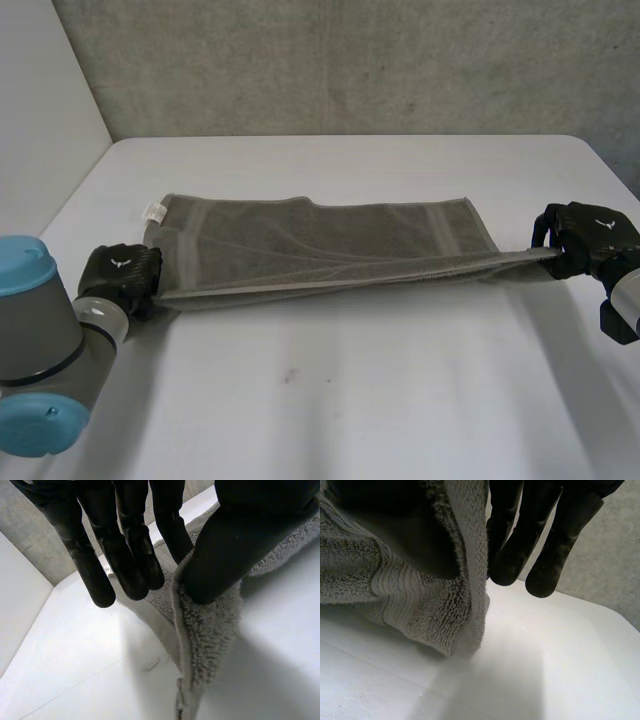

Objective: Fold the towel.

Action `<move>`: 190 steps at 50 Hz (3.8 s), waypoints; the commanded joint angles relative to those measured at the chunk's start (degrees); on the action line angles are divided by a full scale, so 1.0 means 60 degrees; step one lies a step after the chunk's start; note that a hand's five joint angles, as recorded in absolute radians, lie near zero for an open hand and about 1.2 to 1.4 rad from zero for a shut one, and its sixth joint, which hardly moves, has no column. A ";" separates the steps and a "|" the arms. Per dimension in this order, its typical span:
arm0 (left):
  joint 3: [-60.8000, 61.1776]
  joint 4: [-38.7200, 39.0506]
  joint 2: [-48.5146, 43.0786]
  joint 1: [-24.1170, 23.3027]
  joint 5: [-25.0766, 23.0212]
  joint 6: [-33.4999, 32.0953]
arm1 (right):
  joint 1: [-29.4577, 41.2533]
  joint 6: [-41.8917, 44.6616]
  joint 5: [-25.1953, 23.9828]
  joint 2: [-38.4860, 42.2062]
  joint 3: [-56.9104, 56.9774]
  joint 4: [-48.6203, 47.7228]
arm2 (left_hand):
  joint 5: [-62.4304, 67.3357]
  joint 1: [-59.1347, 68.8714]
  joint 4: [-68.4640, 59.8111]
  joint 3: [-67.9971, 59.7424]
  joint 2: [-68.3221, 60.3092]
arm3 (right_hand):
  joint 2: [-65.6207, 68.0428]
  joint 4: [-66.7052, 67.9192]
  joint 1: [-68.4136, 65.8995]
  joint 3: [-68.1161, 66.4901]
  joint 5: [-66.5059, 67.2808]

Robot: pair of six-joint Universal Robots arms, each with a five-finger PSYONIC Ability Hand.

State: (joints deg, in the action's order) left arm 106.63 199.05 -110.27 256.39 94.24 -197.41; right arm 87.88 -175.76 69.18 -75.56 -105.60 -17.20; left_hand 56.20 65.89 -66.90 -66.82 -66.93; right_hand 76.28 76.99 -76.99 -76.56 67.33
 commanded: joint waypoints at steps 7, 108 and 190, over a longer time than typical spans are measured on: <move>0.0333 -0.1283 0.1294 0.0246 -0.0529 -0.0348 | 0.0120 0.1427 0.0027 -0.0603 0.0431 0.1163 | 0.2300 0.2352 -0.2183 -0.2196 -0.2179 | 0.0619 0.0501 -0.0502 -0.0574 0.0446; -0.7869 -0.2018 -0.3286 0.0071 -0.1892 -0.1390 | 0.1936 0.2384 0.2957 0.3822 0.8975 0.4083 | -0.9367 -0.9315 0.9484 0.9470 0.9488 | -1.1047 -1.1166 1.1165 1.1093 -1.1221; -0.1600 -0.0275 0.0288 0.0013 -0.0735 0.3181 | 0.0343 0.5785 0.2282 0.1519 0.3359 0.0802 | -0.9367 -0.9315 0.9484 0.9470 0.9488 | 0.0619 0.0501 -0.0502 -0.0574 0.0446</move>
State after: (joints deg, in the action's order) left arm 97.02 197.40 -108.54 256.47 89.88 -178.33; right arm 75.62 -136.28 81.58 -63.11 -88.66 -12.22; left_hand 1.66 10.09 -9.54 -9.57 -9.47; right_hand 74.04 76.96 -75.97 -76.58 66.07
